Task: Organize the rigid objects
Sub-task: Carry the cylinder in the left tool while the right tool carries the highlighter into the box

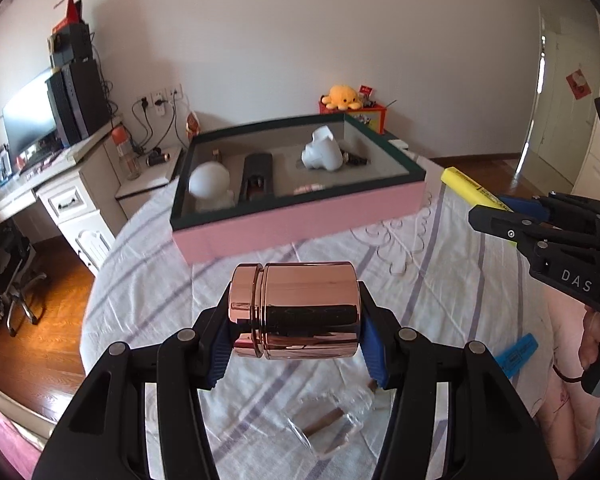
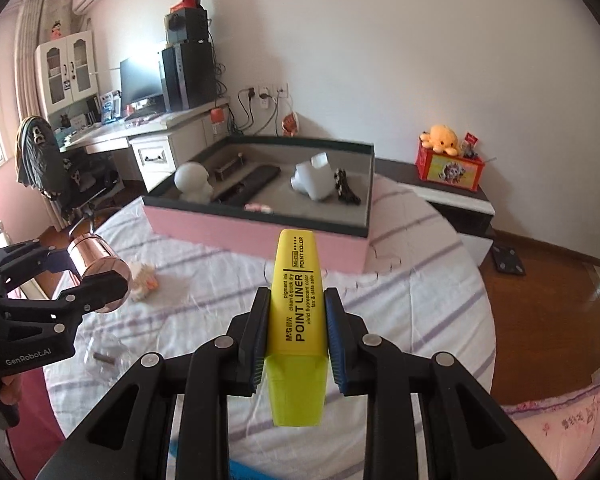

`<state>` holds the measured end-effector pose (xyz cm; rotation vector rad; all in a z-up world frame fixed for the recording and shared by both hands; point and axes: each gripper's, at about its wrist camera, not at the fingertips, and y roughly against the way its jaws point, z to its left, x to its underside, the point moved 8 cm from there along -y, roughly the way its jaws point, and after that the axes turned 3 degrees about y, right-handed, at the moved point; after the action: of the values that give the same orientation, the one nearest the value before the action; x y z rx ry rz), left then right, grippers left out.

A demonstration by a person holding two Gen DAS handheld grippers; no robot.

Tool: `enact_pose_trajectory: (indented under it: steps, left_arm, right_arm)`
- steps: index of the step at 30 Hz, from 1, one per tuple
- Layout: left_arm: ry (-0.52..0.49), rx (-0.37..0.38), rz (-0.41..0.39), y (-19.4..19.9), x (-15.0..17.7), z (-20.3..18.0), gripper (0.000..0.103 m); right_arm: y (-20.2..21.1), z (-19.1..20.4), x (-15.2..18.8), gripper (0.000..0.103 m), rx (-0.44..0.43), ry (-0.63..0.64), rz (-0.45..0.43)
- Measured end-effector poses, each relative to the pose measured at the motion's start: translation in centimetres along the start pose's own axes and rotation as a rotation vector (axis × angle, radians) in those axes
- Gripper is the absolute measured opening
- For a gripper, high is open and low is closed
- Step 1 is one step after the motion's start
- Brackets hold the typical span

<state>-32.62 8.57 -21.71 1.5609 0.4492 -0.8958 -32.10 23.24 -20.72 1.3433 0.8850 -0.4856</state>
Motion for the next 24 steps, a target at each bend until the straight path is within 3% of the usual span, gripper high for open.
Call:
enact_pose_trajectory:
  steps: [12,24]
  left_arm:
    - [-0.054,-0.015,-0.114,-1.2,-9.6,0.6,0.055]
    - [-0.116,-0.004,-0.041,-10.2,-14.1,-1.2,0.055]
  right_arm:
    - [-4.2,-0.9,-6.4,0.027,-0.032,0.044,-0.024]
    - [-11.2,-3.6,-8.3,0.027,-0.035,0.050,0.038]
